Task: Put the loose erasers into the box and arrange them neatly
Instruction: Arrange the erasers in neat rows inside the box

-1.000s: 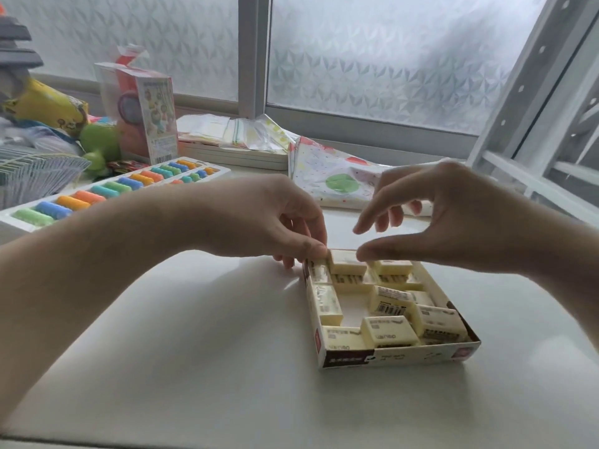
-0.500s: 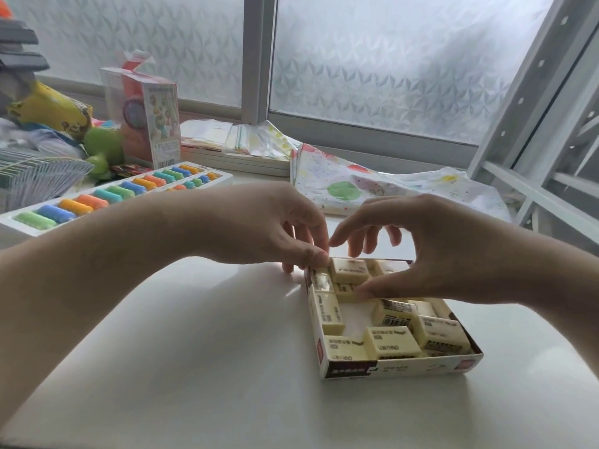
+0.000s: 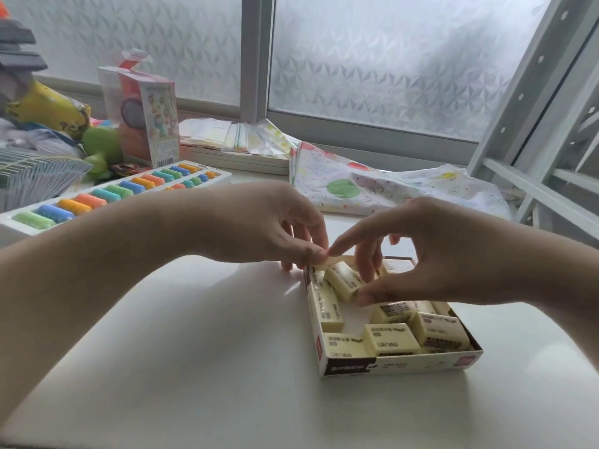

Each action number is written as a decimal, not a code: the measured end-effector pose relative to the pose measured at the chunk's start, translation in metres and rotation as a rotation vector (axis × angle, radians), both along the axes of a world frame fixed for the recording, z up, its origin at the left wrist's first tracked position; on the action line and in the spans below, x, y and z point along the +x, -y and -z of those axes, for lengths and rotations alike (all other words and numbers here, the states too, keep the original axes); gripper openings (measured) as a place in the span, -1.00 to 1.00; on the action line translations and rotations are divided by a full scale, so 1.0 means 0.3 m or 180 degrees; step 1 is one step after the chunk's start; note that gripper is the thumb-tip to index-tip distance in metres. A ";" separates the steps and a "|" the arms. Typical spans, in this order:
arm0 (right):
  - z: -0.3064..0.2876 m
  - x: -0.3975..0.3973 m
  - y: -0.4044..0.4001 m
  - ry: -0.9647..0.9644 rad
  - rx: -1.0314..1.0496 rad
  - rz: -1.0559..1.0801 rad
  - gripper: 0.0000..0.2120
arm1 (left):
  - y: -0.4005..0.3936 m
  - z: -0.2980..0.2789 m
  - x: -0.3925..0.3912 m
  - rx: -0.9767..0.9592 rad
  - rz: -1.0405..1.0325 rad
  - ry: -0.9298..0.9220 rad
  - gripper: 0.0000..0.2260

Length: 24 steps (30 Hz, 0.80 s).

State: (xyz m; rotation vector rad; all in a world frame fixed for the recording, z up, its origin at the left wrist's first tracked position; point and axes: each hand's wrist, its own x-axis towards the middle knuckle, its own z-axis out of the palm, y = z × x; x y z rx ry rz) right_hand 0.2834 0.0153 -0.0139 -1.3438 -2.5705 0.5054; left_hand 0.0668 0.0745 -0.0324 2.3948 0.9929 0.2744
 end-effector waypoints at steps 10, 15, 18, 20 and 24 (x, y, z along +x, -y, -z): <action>-0.035 0.015 0.012 0.0161 -0.0063 -0.0013 -0.67 | -0.009 0.002 -0.005 -0.0022 0.0006 -0.0045 -0.81; -0.042 0.007 0.025 0.0234 -0.0282 -0.0087 -0.68 | -0.008 0.003 -0.003 -0.0062 -0.0031 0.0032 -0.80; -0.038 0.002 0.028 0.0407 -0.0354 -0.0027 -0.64 | -0.007 0.003 -0.001 -0.0048 -0.0040 0.0043 -0.82; -0.035 -0.002 0.032 0.0506 -0.0377 -0.0023 -0.60 | -0.005 0.002 0.000 -0.0059 -0.0048 0.0039 -0.82; -0.034 -0.010 0.035 0.0481 -0.0333 -0.0051 -0.62 | -0.001 0.000 0.001 -0.0074 -0.0055 0.0055 -0.82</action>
